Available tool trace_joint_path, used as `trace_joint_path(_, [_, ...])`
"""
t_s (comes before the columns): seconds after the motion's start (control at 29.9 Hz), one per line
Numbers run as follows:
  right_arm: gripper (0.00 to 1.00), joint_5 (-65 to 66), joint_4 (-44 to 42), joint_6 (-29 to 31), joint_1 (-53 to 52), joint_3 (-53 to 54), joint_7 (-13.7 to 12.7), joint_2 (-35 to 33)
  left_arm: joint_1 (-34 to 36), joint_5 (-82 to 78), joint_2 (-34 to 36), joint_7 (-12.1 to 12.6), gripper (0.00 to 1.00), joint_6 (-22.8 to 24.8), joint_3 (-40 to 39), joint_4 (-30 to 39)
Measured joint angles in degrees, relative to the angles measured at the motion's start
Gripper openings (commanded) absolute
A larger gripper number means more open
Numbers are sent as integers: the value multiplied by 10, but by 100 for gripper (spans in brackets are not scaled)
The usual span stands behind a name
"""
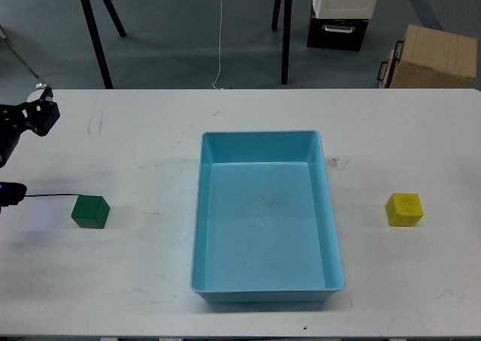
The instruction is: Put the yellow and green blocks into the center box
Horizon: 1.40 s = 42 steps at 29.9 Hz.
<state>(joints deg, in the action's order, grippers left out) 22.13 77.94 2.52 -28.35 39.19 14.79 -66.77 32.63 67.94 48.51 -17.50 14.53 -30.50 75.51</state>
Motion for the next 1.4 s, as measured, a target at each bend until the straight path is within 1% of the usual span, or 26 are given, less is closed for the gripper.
trace_joint_path(0.07, [99,10,21,2,-7,-4,-11,-9,0,0,0,0,100,0,0,0])
trace_joint_path(0.2, [100,23,42,4,-21,-7,-48,-16,0,0,0,0,100,0,2,0])
trace_joint_path(0.3, [99,33,57,6,-30,-11,-54,-18,0,0,0,0,100,0,2,0])
trace_joint_path(0.54, [99,46,59,5,-54,-13,-45,-13,0,0,0,-2,100,0,3,2])
trace_joint_path(0.67, [99,47,56,4,-56,-10,-35,-5,0,0,-1,-2,100,0,3,2])
trace_joint_path(0.9, [99,48,39,-1,-59,2,-12,33,0,0,-3,-2,100,0,2,2])
trace_joint_path(1.14, [99,46,37,-10,-58,6,-11,55,1,0,-3,-2,100,0,2,2])
trace_joint_path(1.4, [99,44,39,-17,-57,6,-14,55,0,0,-3,-2,100,0,2,2])
